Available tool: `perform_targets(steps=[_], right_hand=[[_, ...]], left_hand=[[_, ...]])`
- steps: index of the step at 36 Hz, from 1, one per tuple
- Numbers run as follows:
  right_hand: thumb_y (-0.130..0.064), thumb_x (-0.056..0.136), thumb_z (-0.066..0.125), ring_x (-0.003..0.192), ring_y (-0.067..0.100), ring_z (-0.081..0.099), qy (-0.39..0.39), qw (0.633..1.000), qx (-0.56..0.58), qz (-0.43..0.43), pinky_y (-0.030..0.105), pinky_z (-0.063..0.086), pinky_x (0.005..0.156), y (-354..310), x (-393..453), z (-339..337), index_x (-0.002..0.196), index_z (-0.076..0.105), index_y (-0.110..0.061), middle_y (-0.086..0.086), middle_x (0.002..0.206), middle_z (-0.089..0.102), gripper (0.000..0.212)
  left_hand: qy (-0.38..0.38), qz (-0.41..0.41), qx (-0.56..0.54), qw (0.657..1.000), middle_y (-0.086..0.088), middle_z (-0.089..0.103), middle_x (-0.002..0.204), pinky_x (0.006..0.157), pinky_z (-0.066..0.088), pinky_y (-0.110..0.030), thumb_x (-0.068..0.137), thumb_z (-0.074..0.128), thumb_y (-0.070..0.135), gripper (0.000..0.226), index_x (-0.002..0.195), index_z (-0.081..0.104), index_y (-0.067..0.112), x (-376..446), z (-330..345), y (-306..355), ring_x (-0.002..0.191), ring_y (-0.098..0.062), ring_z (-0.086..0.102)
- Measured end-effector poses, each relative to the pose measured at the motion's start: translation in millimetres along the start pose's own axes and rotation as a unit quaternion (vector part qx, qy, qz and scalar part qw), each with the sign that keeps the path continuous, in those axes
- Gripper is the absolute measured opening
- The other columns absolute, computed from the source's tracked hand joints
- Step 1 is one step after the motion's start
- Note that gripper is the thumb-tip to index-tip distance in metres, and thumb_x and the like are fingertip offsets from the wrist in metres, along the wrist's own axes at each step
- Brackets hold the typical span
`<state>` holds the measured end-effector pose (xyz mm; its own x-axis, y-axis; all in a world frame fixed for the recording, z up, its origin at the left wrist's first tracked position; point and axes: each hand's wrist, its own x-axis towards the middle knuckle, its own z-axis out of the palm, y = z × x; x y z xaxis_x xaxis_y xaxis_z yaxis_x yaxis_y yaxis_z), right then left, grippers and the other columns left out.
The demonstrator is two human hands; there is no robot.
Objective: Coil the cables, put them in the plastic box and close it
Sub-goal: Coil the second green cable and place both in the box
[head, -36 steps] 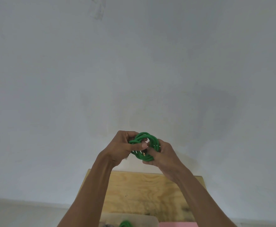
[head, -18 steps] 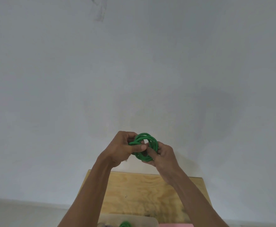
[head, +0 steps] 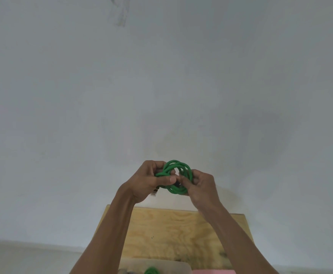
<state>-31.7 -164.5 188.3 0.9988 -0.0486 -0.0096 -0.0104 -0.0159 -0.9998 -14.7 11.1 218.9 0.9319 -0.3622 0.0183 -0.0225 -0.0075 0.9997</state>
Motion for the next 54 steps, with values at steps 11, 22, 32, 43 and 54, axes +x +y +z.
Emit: perform_targets(steps=[11,22,32,43,54], right_hand=[[0.016,0.081,0.067,0.096,0.037,0.073,-0.039,0.979,0.196,0.049,0.045,0.059,0.087,-11.6,-4.8,1.5,0.109,0.069,0.002,0.022,0.101,0.075,0.032],[0.001,0.083,0.075,0.089,0.032,0.076,-0.049,0.991,0.117,0.032,0.047,0.062,0.078,-8.0,-9.0,-0.6,0.117,0.063,-0.015,0.016,0.098,0.076,0.039],[0.024,0.07,0.072,0.097,0.038,0.071,-0.103,0.972,0.197,0.078,0.047,0.06,0.081,-10.3,-7.6,-2.0,0.126,0.059,-0.019,0.022,0.119,0.065,0.072],[0.017,0.069,0.077,0.095,0.029,0.074,-0.031,0.99,0.131,0.035,0.04,0.061,0.083,-8.2,-9.7,10.0,0.122,0.057,-0.025,0.012,0.113,0.071,0.07],[-0.043,0.089,0.069,0.061,0.009,0.074,0.011,0.988,-0.145,-0.058,0.016,0.056,0.058,-26.9,-14.4,12.2,0.106,0.071,-0.028,-0.004,0.095,0.074,0.023]], left_hand=[[0.128,-0.031,-0.108,0.985,-0.023,0.073,0.084,0.073,0.06,-0.039,0.091,0.066,0.005,0.015,0.088,0.074,-0.008,9.1,11.7,-5.9,0.078,-0.035,0.069],[0.066,-0.038,-0.167,0.983,-0.02,0.072,0.085,0.073,0.061,-0.038,0.08,0.072,0.018,0.028,0.09,0.074,-0.007,5.4,11.1,-5.2,0.075,-0.03,0.071],[0.163,-0.013,-0.155,0.974,-0.015,0.064,0.078,0.07,0.059,-0.034,0.097,0.059,0.003,0.014,0.099,0.066,-0.008,7.8,14.9,-16.5,0.07,-0.021,0.066],[0.091,0.006,-0.124,0.988,-0.015,0.07,0.089,0.085,0.057,-0.04,0.072,0.078,0.001,0.045,0.113,0.062,-0.009,7.3,6.0,-17.7,0.081,-0.03,0.071],[0.106,0.035,-0.064,0.992,-0.025,0.072,0.1,0.088,0.058,-0.042,0.09,0.067,-0.004,0.022,0.112,0.069,-0.002,9.2,8.4,-13.0,0.089,-0.028,0.07]])
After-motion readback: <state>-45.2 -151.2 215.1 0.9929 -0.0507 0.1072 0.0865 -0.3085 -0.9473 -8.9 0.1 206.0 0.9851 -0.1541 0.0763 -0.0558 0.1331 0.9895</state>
